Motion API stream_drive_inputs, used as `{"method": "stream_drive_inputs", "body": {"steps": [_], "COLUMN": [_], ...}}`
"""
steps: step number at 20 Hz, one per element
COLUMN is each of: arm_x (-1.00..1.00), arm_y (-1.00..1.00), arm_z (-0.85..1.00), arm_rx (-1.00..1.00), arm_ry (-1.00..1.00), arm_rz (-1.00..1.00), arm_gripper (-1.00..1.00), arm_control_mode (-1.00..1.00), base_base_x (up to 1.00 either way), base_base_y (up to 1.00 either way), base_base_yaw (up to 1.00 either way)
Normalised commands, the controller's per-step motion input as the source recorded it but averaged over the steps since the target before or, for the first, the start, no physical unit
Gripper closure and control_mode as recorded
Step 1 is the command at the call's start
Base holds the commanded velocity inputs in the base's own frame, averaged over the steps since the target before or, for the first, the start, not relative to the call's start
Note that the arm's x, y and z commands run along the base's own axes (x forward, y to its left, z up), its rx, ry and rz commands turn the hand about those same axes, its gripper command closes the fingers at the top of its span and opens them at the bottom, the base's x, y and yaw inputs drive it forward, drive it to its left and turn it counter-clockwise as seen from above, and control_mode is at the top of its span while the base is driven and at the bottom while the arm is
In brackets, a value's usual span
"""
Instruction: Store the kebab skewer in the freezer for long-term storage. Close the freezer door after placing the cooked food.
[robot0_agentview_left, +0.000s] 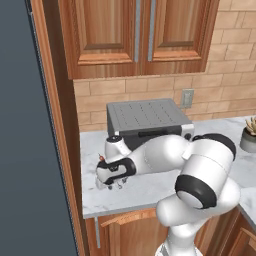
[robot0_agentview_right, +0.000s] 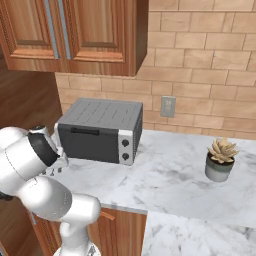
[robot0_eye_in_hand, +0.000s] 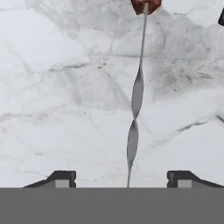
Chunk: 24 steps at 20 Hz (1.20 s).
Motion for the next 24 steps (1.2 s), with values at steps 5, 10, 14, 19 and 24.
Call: {"method": "stream_drive_inputs", "body": {"steps": [5, 10, 14, 19, 24], "arm_x": [0.14, 0.05, 0.0, 0.0, -0.01], "arm_y": [-0.05, -0.04, 0.0, 0.0, 0.0], "arm_z": [-0.43, -0.28, -0.16, -0.23, -0.2], "arm_rx": [0.0, 0.02, 0.05, 0.06, 0.07], "arm_ry": [0.0, 0.0, 0.0, -0.02, -0.11], "arm_rz": [0.0, 0.0, 0.0, 0.0, 0.0], "arm_gripper": [-1.0, -1.0, -1.0, 1.0, 1.0], "arm_control_mode": [-1.0, -1.0, -1.0, -1.0, -1.0], "base_base_x": [0.0, 0.0, 0.0, 0.0, 0.0], "base_base_y": [0.0, 0.0, 0.0, 0.0, 0.0], "base_base_yaw": [0.0, 0.0, 0.0, 0.0, 0.0]}}
